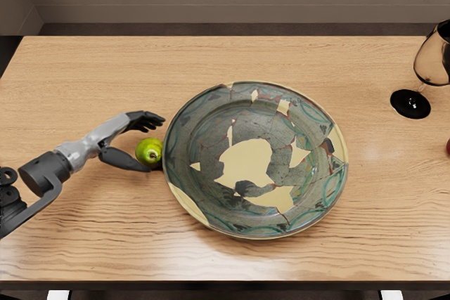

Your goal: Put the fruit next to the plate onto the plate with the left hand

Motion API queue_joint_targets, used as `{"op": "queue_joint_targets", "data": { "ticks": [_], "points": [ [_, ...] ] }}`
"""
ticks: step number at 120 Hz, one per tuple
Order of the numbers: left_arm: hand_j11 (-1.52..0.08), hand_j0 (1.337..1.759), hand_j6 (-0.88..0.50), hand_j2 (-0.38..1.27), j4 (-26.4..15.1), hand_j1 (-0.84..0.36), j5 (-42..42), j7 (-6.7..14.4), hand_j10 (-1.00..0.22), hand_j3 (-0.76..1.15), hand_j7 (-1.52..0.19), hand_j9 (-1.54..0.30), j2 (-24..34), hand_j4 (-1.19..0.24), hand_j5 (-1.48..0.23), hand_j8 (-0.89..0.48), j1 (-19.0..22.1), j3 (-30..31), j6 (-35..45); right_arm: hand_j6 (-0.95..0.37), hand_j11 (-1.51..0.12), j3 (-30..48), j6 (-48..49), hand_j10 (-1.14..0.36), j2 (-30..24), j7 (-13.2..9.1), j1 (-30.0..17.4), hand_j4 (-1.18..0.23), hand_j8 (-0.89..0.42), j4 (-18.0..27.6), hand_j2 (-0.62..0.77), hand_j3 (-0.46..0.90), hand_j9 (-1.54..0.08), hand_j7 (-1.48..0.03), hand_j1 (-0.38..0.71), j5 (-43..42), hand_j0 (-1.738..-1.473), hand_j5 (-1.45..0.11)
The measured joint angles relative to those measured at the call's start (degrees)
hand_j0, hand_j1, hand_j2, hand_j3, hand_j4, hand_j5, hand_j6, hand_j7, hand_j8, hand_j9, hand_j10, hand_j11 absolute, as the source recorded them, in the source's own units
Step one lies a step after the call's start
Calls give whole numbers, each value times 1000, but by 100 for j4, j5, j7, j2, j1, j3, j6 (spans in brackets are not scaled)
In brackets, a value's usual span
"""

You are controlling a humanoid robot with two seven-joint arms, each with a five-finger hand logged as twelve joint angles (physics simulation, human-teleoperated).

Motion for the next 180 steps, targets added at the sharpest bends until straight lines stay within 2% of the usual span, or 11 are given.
{"op": "queue_joint_targets", "data": {
  "ticks": [32, 36, 42, 50, 67, 97, 121, 180],
  "points": [
    [-479, 1658, -371, 80, -5, -88, -2, 9, -370, 0, -479, -479, -101, -368, -479, -371, 18, 24, 59, -13, -17, 0, 0, -13, 0, 0, 0, -13, -13, 0, -3, 0, -17, -17, -333, 0, -1658, -17],
    [-481, 1658, -373, 80, -4, -90, -14, 11, -371, 0, -481, -481, -126, -253, -672, -372, 17, 33, 65, -13, -17, 0, 0, -13, 0, 0, 0, -13, -13, 0, -3, 0, -17, -17, -333, 0, -1658, -17],
    [-482, 1658, -374, 78, -3, -93, -20, 5, -372, 0, -483, -482, -131, -173, -781, -373, 23, 46, 63, -13, -17, 0, 0, -13, 0, 0, 0, -13, -13, 0, -3, 0, -17, -17, -333, 0, -1658, -17],
    [-494, 1658, -383, 80, -5, -104, -12, -1, -382, 0, -494, -494, -124, -173, -755, -383, 25, 57, 64, -13, -17, 0, 0, -13, 0, 0, -2, -13, -13, 0, -3, 0, -17, -17, -333, 0, -1658, -17],
    [-560, 1658, -431, 105, -6, -157, -7, -5, -430, 0, -559, -560, -62, -324, -677, -431, 26, 89, 63, -13, -17, 0, 0, -13, 0, 0, 0, -13, -13, 0, -3, 0, -17, -17, -333, 0, -1658, -17],
    [-685, 1658, -508, 256, -7, -222, -2, -54, -455, 0, -686, -685, 36, -488, -720, -412, 35, 100, 61, -13, -17, 0, 0, -13, 0, 0, -1, -13, -13, 0, -3, 0, -17, -17, -333, 0, -1658, -17],
    [-727, 1658, -524, 358, -17, -232, 2, -65, -479, 0, -728, -729, 96, -528, -746, -414, 18, 100, 55, -13, -17, 0, 0, -13, 0, 0, 0, -13, -13, 0, -3, 0, -17, -17, -333, 0, -1658, -17],
    [-763, 1658, -553, 465, -328, -253, -4, -69, -526, 0, -761, -765, 508, -564, -778, -452, -9, 84, 48, -13, -17, 0, 0, -13, 0, 1, 1, -13, -13, 0, -3, 0, -17, -17, -333, 0, -1658, -17]
  ]
}}
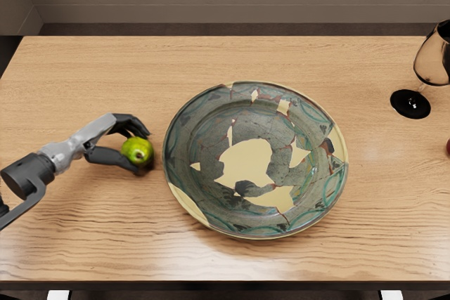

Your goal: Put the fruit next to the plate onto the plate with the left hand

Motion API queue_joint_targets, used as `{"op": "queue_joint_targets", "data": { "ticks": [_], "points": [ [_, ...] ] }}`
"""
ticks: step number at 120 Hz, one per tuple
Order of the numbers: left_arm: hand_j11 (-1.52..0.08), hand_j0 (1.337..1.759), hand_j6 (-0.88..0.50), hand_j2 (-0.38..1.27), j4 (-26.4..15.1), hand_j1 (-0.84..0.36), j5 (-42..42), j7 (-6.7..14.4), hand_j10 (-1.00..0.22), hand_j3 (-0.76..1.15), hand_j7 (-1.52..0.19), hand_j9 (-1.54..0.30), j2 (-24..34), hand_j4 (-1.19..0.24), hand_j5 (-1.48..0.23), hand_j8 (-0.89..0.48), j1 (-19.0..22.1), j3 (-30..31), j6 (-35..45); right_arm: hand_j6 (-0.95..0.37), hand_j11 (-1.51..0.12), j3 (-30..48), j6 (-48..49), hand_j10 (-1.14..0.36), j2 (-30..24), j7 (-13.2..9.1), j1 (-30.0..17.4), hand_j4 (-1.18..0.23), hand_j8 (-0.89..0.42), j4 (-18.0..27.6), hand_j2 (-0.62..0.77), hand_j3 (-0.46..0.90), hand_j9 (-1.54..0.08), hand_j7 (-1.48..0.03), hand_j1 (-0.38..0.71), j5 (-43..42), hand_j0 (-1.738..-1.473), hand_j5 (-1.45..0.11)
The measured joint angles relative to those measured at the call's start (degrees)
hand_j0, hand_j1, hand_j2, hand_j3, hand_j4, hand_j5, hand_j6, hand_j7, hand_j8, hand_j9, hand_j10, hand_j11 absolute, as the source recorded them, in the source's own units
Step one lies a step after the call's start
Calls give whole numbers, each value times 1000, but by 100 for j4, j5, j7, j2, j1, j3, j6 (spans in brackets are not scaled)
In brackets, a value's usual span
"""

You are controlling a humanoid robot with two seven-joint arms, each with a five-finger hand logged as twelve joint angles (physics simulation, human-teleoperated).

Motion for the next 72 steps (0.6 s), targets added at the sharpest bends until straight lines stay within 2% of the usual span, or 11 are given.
{"op": "queue_joint_targets", "data": {
  "ticks": [12, 15, 30, 72],
  "points": [
    [-765, 1658, -557, 485, -117, -259, 0, -1, -533, 0, -763, -768, 142, -566, -781, -456, -8, -15, -1, -13, -17, 0, 0, -13, 0, -1, -3, -13, -13, 0, -3, 0, -17, -17, -333, 0, -1658, -17],
    [-766, 1658, -557, 542, -148, -268, 0, -3, -532, 0, -764, -769, 193, -565, -783, -452, -13, -20, -3, -13, -17, 0, 0, -13, 0, -1, -3, -13, -13, 0, -3, 0, -17, -17, -333, 0, -1658, -17],
    [-768, 1658, -562, 467, -321, -242, -7, -2, -535, 0, -761, -766, 414, -567, -782, -462, -61, -46, -1, -13, -17, 0, 0, -13, 0, -1, -1, -13, -13, 0, -3, 0, -17, -17, -333, 0, -1658, -17],
    [-769, 1658, -566, 454, -654, -233, -32, 3, -538, 0, -760, -766, 576, -564, -787, -463, -270, -137, -36, -13, -17, -1, 0, -13, 0, -1, -3, -13, -13, 0, -3, 0, -17, -17, -333, 0, -1658, -17]
  ]
}}
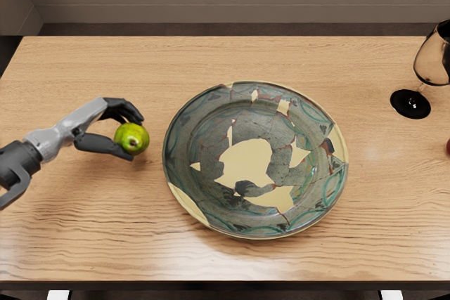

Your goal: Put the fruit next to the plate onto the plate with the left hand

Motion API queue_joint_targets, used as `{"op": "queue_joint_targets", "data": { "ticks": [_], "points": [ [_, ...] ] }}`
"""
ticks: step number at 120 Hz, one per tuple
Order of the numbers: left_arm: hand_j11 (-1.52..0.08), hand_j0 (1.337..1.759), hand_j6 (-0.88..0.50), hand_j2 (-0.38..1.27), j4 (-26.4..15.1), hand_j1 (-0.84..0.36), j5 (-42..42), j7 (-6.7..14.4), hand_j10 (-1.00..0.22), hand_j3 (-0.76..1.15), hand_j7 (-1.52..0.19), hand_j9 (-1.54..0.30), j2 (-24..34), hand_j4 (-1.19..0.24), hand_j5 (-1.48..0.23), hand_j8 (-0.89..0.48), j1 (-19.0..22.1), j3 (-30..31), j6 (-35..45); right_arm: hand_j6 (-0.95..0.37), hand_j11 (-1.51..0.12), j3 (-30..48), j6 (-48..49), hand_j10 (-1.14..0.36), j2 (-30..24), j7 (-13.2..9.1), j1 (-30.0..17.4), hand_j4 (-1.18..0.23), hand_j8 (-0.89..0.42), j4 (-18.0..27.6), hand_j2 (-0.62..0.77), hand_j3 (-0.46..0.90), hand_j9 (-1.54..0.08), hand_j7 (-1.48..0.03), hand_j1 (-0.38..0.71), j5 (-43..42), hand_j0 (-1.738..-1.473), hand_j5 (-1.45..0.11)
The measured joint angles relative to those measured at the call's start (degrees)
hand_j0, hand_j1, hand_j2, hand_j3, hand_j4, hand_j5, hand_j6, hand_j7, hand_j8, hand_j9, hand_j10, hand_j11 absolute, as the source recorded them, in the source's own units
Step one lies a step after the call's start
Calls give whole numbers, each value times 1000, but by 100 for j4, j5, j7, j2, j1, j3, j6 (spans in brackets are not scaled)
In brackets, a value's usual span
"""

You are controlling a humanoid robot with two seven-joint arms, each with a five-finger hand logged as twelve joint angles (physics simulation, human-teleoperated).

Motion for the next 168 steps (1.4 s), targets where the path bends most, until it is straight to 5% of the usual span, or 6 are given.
{"op": "queue_joint_targets", "data": {
  "ticks": [110, 168],
  "points": [
    [-771, 1658, -570, 443, -540, -230, -60, 89, -542, 0, -761, -767, 104, -565, -787, -467, -763, 36, -159, -13, -17, 0, 0, -13, 0, 2, 3, -13, -13, 0, -3, 0, -17, -17, -333, 0, -1658, -17],
    [-776, 1658, -554, 442, -564, -236, -59, 438, -536, 0, -770, -771, -592, -566, -793, -457, -952, 60, -273, -13, -17, 1, 0, -13, 0, 2, 2, -13, -13, 0, -3, 0, -17, -17, -333, 0, -1658, -17]
  ]
}}
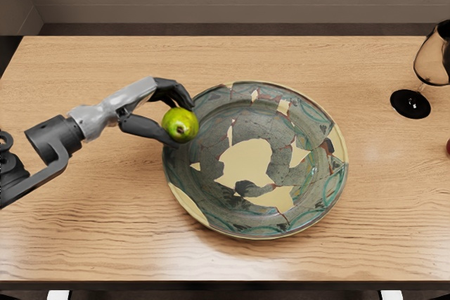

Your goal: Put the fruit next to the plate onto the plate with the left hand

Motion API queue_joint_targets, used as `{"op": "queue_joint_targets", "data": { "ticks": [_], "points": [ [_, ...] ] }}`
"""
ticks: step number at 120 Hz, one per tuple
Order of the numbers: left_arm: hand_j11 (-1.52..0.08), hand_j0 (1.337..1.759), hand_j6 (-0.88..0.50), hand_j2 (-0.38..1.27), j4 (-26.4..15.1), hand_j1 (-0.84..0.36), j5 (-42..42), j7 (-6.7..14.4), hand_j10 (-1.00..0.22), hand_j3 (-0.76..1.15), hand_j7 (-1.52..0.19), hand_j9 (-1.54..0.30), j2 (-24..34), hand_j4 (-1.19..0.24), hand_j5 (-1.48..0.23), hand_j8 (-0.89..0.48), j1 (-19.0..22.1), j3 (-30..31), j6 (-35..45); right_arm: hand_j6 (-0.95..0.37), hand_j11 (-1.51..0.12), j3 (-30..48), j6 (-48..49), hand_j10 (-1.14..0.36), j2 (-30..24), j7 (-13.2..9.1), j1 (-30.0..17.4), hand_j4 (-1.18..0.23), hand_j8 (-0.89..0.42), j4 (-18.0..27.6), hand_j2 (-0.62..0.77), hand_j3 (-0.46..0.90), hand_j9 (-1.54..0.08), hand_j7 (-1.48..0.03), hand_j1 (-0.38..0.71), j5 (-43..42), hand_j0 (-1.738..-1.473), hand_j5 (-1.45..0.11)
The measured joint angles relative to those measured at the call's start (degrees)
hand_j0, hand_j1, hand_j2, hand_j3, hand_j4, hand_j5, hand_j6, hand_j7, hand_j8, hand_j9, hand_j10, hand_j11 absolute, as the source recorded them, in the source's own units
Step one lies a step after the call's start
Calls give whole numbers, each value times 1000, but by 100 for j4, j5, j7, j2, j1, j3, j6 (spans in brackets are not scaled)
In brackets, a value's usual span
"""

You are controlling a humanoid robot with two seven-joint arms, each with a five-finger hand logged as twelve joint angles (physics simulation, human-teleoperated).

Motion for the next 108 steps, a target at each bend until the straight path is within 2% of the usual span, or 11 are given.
{"op": "queue_joint_targets", "data": {
  "ticks": [48, 108],
  "points": [
    [-776, 1658, -553, 430, 8, -230, 8, 205, -537, 0, -770, -772, -617, -567, -793, -456, -44, 37, 0, -13, -17, 0, 0, -13, 0, 0, 1, -13, -13, 0, -3, 0, -17, -17, -333, 0, -1658, -17],
    [-775, 1658, -556, 431, 46, -227, 33, 276, -540, 0, -767, -769, -745, -566, -792, -461, 131, 157, 8, -13, -17, -1, 0, -13, 0, -2, 2, -13, -13, 0, -3, 0, -17, -17, -333, 0, -1658, -17]
  ]
}}
